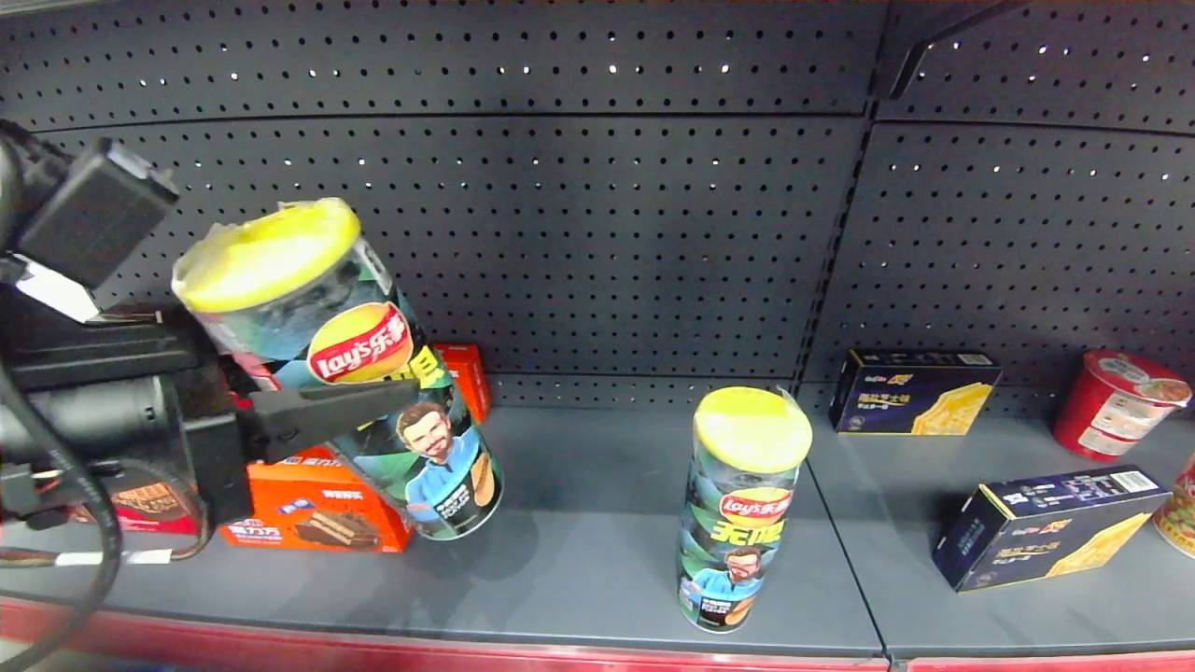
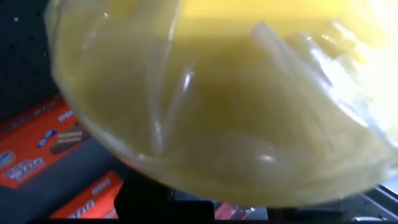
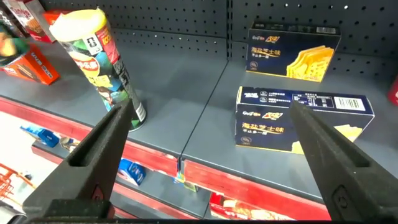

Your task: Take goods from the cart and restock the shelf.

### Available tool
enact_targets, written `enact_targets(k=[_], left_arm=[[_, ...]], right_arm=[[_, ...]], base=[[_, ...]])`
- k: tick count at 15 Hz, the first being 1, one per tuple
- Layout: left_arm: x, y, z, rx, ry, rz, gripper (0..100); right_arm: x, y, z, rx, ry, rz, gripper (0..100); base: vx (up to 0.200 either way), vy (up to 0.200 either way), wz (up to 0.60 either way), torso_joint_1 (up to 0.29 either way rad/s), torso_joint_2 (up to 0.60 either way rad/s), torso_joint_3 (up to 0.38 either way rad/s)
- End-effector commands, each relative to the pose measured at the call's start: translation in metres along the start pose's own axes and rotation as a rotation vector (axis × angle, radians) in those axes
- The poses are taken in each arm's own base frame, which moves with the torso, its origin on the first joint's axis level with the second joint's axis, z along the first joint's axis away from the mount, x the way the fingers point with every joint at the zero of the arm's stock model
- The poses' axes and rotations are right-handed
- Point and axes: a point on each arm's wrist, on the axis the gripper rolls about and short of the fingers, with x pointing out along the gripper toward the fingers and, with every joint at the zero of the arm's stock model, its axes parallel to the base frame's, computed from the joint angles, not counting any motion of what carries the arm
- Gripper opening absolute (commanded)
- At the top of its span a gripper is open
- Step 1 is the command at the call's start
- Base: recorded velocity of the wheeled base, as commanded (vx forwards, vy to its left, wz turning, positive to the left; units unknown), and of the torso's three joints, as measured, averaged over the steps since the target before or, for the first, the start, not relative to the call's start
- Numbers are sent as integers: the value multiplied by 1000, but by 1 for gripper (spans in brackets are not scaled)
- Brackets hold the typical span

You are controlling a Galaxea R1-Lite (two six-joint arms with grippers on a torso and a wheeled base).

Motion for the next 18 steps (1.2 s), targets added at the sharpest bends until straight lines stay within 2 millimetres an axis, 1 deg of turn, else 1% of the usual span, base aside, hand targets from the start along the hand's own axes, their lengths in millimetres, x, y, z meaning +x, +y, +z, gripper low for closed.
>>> enact_targets(k=[1,2,3,4,5,9,10,11,12,14,17,18], left_arm=[[35,17,-2,-3,59,-9,0],[47,22,0,9,53,-16,0],[52,24,1,13,41,-36,0],[60,26,2,14,29,-107,0],[65,28,-1,6,40,-130,0],[90,29,-1,7,57,-172,0],[103,31,2,11,55,-188,0],[110,32,2,11,60,-192,0],[125,38,0,52,71,-197,0],[145,47,-9,154,95,-205,0],[158,46,-14,147,113,-222,0],[165,45,-13,149,111,-231,0]], right_arm=[[1,0,0,0,2,1,100],[1,0,1,0,0,1,100],[1,0,1,0,0,1,100],[-2,0,0,-1,-8,2,100],[-3,1,-2,1,-8,2,100],[-5,1,-4,22,-16,2,100],[-4,1,-4,23,-11,6,100],[-4,1,-4,23,-9,9,100],[-3,1,-4,23,-7,12,100],[-5,1,-3,21,-16,13,100],[-7,2,-4,19,-24,12,100],[-7,2,-4,21,-24,12,100]], base=[[0,0,0,0,0,0],[0,0,0,0,0,0],[0,0,0,0,0,0],[0,0,0,0,0,0],[0,0,0,0,0,0],[0,0,0,0,0,0],[0,0,0,0,0,0],[0,0,0,0,0,0],[0,0,0,0,0,0],[0,0,0,0,0,0],[0,0,0,0,0,0],[0,0,0,0,0,0]])
